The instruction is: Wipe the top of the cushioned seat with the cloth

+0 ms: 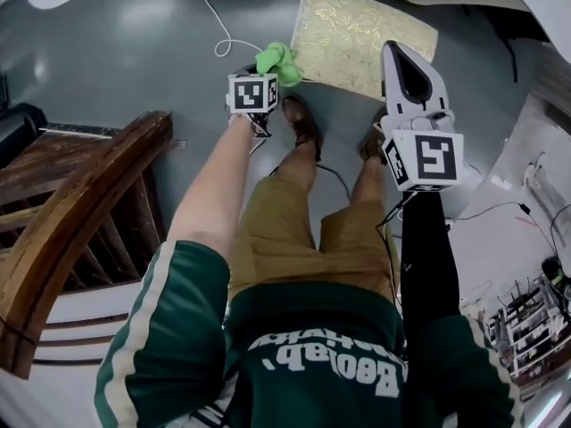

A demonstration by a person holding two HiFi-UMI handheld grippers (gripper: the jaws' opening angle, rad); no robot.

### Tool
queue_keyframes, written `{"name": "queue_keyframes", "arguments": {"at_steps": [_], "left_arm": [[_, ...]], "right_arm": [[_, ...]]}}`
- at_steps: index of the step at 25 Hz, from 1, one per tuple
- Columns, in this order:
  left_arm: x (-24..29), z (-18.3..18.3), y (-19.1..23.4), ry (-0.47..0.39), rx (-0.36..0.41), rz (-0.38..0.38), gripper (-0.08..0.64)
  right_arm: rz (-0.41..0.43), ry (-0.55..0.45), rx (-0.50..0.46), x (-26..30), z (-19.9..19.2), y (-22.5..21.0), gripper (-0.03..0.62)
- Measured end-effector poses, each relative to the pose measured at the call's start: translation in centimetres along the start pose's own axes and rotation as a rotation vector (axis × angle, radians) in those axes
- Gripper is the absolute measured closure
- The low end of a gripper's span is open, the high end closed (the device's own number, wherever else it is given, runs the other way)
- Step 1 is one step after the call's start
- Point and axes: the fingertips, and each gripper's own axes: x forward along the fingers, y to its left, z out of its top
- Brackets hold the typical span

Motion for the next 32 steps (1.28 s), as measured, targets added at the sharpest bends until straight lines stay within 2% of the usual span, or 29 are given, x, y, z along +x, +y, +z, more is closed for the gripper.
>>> {"name": "queue_keyframes", "arguments": {"at_steps": [5, 11, 14, 19, 25, 32], "left_arm": [[-1.5, 1.4, -0.8, -0.041, 0.003, 0.002, 0.417], [-6.2, 7.3, -5.3, -0.211, 0.077, -0.053, 0.417], [-10.3, 11.2, -7.9, -0.313, 0.109, -0.056, 0.417], [-18.7, 16.5, -11.7, -0.466, 0.132, -0.012, 0.416], [-29.2, 21.3, -17.0, -0.657, 0.185, -0.016, 0.416], [-39.0, 25.0, -23.2, -0.853, 0.254, -0.039, 0.416]], "right_arm": [[-0.007, 0.013, -0.024, -0.9, 0.4, -0.6, 0.584], [-0.025, 0.018, -0.061, -3.4, 3.6, -2.5, 0.584], [-0.026, -0.028, -0.085, -5.0, 6.9, -3.7, 0.584], [-0.047, -0.104, -0.091, -8.9, 11.9, -6.1, 0.584], [-0.026, -0.163, -0.106, -13.1, 16.9, -7.1, 0.584], [-0.022, -0.261, -0.136, -16.3, 23.0, -8.6, 0.584]]}}
